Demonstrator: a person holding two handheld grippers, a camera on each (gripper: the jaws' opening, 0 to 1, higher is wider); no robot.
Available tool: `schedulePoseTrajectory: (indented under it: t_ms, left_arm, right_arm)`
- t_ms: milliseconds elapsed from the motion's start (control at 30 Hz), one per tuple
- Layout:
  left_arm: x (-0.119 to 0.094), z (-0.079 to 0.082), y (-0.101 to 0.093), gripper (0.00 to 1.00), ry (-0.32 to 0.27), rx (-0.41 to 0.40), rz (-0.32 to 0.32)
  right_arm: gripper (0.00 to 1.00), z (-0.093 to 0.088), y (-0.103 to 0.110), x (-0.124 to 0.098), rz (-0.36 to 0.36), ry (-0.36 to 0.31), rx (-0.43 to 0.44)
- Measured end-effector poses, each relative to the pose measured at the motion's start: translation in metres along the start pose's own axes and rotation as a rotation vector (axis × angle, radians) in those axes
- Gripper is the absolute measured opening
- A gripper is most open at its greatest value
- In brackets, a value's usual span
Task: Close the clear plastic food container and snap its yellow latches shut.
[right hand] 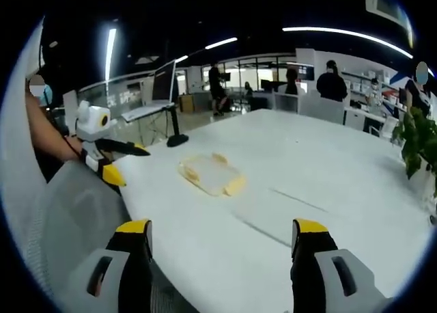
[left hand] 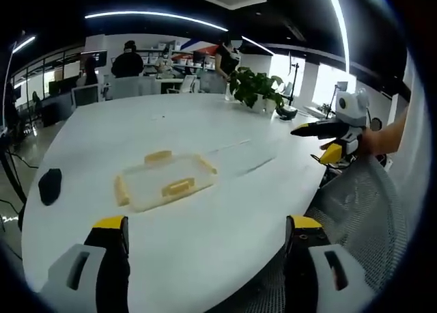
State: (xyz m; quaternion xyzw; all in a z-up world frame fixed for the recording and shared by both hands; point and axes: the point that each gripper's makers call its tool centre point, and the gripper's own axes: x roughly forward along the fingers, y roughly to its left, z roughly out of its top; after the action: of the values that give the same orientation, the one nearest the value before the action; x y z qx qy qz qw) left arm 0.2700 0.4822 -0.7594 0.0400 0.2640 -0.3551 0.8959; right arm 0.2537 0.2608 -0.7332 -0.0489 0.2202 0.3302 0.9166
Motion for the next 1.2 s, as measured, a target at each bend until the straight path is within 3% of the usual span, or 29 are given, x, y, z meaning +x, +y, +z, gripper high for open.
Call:
schedulePoseTrajectory:
  t_ms: [600, 1200]
  left_arm:
    - [-0.005, 0.007, 0.010, 0.99, -0.041, -0.020, 0.058]
    - [-0.005, 0.011, -0.001, 0.99, -0.048, -0.021, -0.011]
  right_arm:
    - [0.84, -0.002, 0.007, 0.001, 0.033, 0.008, 0.022]
    - [0.84, 0.001, -0.004, -0.001, -0.023, 0.018, 0.008]
